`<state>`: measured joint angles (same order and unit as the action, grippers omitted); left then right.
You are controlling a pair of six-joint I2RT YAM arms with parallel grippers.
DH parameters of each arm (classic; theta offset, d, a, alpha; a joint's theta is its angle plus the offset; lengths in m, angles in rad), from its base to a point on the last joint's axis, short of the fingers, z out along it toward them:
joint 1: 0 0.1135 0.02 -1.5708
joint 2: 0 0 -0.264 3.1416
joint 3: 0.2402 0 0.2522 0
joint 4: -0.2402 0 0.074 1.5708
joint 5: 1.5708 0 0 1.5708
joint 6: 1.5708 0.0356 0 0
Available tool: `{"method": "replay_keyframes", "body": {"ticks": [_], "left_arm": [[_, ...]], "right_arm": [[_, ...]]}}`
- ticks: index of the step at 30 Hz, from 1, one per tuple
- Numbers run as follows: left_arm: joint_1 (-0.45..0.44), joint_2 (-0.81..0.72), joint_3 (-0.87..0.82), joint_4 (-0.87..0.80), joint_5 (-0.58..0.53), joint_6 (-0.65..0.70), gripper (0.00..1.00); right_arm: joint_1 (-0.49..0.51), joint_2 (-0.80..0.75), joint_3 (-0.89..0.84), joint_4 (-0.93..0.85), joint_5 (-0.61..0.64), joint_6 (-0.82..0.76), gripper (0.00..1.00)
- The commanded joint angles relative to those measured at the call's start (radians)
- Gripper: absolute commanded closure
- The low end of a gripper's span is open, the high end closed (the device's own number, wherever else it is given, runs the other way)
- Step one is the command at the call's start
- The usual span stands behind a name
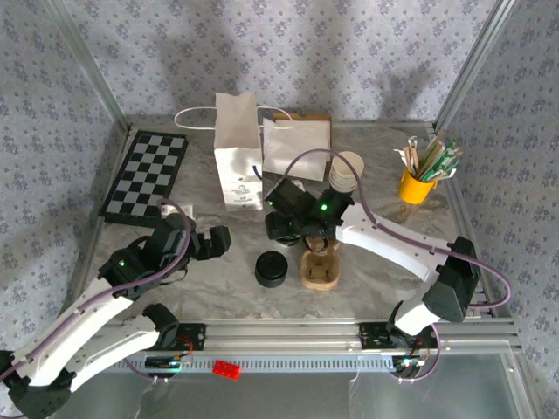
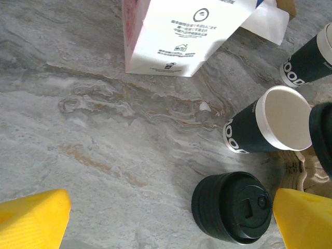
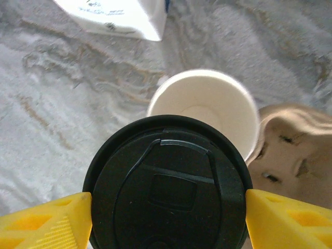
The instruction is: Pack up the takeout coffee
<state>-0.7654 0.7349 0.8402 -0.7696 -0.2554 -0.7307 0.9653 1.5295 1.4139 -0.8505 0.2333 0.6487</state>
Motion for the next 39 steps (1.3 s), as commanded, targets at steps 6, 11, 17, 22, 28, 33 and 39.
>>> {"method": "replay_keyframes", "body": {"ticks": [6,11,17,22,28,33,39], "left_arm": [[0.006,0.056,0.031,0.114,0.031,0.022,0.0],[0.009,0.063,0.031,0.115,0.03,0.024,0.0],[0.013,0.061,0.014,0.122,0.03,0.017,0.0],[0.015,0.056,0.01,0.119,0.031,0.015,0.0],[0.015,0.05,0.008,0.113,0.031,0.011,0.0],[0.016,0.047,0.007,0.109,0.03,0.012,0.0],[0.016,0.047,0.005,0.11,0.029,0.012,0.0]], "right_arm": [[-0.081,0.058,-0.009,0.125,0.009,-0.173,0.24],[-0.106,0.098,-0.024,0.14,0.011,-0.19,0.24],[-0.096,0.13,-0.04,0.154,0.003,-0.209,0.24],[-0.079,0.147,-0.046,0.139,0.018,-0.2,0.23],[-0.067,0.151,-0.046,0.106,0.051,-0.186,0.23],[-0.062,0.145,-0.034,0.082,0.074,-0.187,0.22],[-0.056,0.141,-0.005,0.065,0.086,-0.19,0.22]]}}
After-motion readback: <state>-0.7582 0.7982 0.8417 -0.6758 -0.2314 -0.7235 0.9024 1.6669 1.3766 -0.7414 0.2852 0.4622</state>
